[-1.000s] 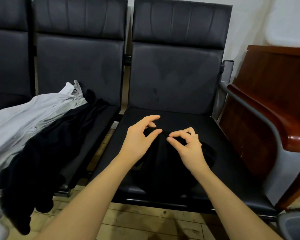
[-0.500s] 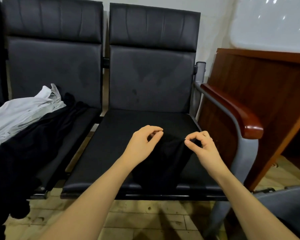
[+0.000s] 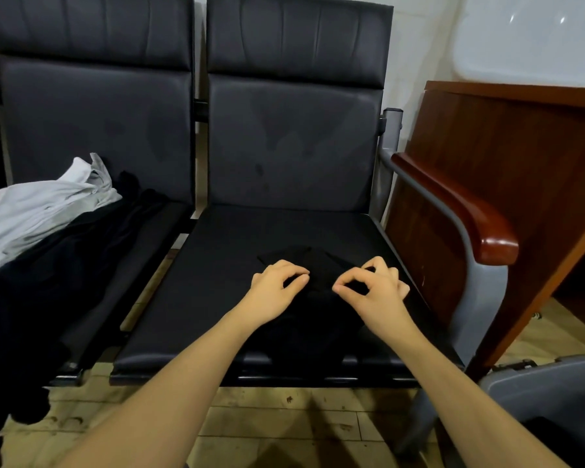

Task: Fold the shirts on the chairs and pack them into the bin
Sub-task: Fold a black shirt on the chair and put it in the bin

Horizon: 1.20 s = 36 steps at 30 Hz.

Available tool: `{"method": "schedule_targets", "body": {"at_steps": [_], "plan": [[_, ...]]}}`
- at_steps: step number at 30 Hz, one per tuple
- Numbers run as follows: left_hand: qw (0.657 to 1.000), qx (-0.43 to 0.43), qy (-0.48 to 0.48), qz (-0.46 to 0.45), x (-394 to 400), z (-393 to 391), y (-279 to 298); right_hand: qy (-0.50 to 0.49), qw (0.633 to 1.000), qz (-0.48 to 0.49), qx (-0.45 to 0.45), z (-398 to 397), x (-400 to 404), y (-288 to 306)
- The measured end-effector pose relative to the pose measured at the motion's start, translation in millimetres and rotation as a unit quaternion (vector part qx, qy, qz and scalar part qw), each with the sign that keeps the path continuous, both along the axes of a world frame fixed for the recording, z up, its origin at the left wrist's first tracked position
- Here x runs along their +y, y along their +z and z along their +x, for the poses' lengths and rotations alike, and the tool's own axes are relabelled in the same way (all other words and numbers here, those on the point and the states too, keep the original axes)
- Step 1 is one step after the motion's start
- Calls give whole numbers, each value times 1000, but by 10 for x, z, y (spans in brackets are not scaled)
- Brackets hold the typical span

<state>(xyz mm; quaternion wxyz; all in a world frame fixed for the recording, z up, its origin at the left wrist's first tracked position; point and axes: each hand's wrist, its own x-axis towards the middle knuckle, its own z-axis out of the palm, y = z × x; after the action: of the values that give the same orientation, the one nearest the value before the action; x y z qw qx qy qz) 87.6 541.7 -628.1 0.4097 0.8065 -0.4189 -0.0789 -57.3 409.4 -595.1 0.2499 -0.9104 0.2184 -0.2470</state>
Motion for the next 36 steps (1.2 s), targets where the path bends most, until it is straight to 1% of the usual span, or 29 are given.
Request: {"method": "schedule_targets", "body": {"at_steps": [5,8,10,13,15,16,21,24,26,28,31,34,36], "plan": [[998,-13,16,56,3,109,-91,39,999,9,12,-84,-54,-27],[998,3,28,49,12,155,-133,60,996,60,0,-151,-65,-19],[999,22,24,26,16,183,-165,58,995,76,-16,-167,-67,-6],[999,50,19,1,24,185,-178,69,997,42,15,-136,-18,17],[999,45,30,-8,27,171,-150,81,996,25,35,-103,6,-14],[998,35,38,-21,29,165,-121,83,996,28,30,-91,15,-22],[982,-5,101,-162,99,149,179,81,989,110,-64,-65,-6,47],[968,-40,108,-222,190,113,383,92,979,153,-101,-73,-38,94],[960,-47,117,-249,272,102,475,88,979,153,-105,-90,-49,134],[958,-42,125,-255,370,106,540,85,981,146,-98,-115,-57,163],[960,-6,134,-248,535,124,595,95,981,141,-98,-147,-34,174],[968,-5,109,-226,664,75,613,83,980,137,-116,-125,79,180],[972,-5,82,-219,699,10,627,76,985,104,-119,-66,180,188]]}}
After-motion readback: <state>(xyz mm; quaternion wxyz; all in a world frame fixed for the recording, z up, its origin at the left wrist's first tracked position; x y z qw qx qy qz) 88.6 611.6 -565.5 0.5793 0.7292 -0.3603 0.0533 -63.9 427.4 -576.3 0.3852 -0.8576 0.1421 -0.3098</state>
